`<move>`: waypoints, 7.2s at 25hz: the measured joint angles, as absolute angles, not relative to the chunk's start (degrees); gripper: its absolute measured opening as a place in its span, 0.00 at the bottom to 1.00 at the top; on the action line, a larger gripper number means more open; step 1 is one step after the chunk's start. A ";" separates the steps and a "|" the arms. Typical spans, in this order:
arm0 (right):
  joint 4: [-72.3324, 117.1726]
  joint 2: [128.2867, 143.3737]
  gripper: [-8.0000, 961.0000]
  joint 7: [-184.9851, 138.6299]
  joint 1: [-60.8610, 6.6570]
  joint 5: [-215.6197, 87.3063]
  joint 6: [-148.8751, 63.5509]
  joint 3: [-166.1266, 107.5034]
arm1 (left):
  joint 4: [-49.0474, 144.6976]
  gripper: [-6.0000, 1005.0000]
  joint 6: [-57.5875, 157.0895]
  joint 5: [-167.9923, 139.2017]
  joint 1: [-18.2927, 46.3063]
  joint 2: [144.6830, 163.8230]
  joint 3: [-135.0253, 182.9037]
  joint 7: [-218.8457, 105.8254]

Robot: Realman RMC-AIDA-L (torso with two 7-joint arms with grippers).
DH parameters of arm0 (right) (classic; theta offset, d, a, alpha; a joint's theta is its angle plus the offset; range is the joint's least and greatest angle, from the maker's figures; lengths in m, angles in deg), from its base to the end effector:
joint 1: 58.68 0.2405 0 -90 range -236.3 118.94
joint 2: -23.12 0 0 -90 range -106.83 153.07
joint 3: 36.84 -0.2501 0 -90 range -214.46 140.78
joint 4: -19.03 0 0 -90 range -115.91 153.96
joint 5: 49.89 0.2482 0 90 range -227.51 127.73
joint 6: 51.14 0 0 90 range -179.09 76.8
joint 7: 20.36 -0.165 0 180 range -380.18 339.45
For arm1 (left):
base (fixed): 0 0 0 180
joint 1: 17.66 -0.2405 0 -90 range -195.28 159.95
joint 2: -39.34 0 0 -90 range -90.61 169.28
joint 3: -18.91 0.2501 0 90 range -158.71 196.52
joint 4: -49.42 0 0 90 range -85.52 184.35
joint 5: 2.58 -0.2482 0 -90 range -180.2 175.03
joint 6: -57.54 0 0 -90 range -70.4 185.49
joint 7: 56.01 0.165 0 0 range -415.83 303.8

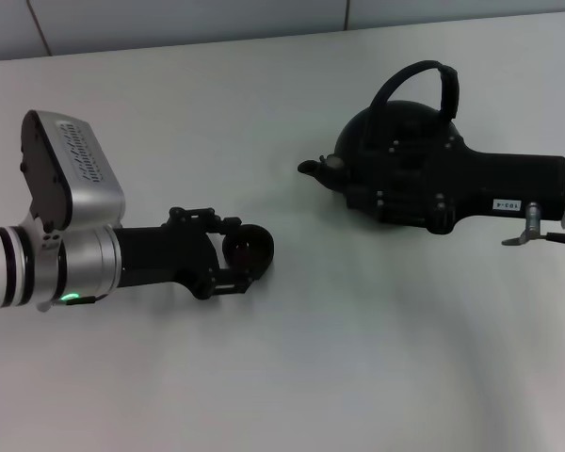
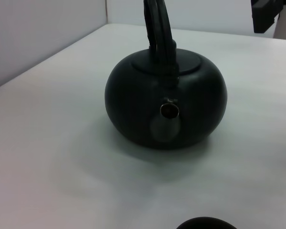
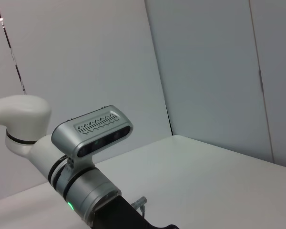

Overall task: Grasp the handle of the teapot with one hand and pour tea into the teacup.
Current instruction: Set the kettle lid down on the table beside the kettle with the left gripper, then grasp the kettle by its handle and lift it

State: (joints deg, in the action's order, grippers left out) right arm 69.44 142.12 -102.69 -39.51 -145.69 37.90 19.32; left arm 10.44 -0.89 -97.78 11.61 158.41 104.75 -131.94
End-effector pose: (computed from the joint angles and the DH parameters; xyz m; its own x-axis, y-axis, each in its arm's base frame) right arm 0.2537 0.3457 0.0053 0.7648 -0.2565 -0.5910 -0.4227 -0.8920 -0.1599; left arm -0.2393 0.3751 -0.1206 0.9584 0.1801 0.2216 0.2334 -0.9411 -0.2447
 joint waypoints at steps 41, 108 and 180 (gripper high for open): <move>69.47 142.08 0.51 -102.70 -39.09 -145.91 37.42 18.93 | 7.13 0.87 2.22 -94.84 9.86 157.79 107.71 -131.68; 57.80 142.21 0.50 -96.40 -40.79 -140.50 18.93 6.75 | -0.32 0.86 -42.52 -112.46 6.31 153.60 73.64 -128.08; 51.36 142.33 0.11 -86.58 -28.73 -135.91 5.47 15.22 | 2.17 0.86 -35.51 -114.28 9.09 154.50 72.47 -131.60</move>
State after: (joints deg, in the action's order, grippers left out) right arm 51.36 142.33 -86.58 -28.73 -135.91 5.47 15.22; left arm 2.17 -35.51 -114.28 9.09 154.50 72.47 -131.60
